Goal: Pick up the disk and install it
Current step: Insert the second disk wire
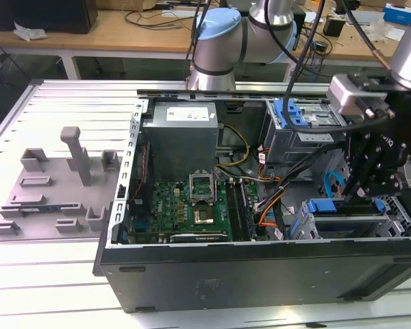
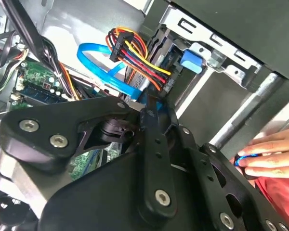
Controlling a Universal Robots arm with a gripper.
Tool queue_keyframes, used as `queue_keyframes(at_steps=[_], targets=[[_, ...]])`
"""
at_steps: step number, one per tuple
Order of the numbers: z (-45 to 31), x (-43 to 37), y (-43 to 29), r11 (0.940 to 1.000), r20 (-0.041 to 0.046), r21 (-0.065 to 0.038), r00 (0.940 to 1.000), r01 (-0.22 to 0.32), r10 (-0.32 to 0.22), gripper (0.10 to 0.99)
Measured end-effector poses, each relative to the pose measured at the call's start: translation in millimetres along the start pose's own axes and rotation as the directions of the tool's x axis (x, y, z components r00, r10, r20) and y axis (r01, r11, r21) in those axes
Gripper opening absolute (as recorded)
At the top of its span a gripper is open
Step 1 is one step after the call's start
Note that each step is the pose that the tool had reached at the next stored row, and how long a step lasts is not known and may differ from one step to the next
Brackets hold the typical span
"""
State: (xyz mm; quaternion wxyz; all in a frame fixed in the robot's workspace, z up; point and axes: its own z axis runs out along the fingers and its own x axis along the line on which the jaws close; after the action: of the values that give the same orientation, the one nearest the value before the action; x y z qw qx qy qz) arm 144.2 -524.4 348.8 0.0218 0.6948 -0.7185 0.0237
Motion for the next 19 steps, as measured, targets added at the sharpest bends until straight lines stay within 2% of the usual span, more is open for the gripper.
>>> queue_keyframes(at_steps=[6,7,10,11,19], targets=[[-22.2,1.4,-0.1,1.0000,0.0016,0.001,1.0000,0.000,0.000,0.235],[-23.8,1.4,0.0,1.0000,0.0017,0.001,1.0000,0.000,0.000,0.235],[-24.0,1.4,-0.1,1.0000,0.0016,0.001,1.0000,0.000,0.000,0.235],[-24.1,1.5,-0.1,1.0000,0.0016,0.001,1.0000,0.000,0.000,0.106],[-24.3,1.5,-0.1,1.0000,0.0016,0.001,1.0000,0.000,0.000,0.106]])
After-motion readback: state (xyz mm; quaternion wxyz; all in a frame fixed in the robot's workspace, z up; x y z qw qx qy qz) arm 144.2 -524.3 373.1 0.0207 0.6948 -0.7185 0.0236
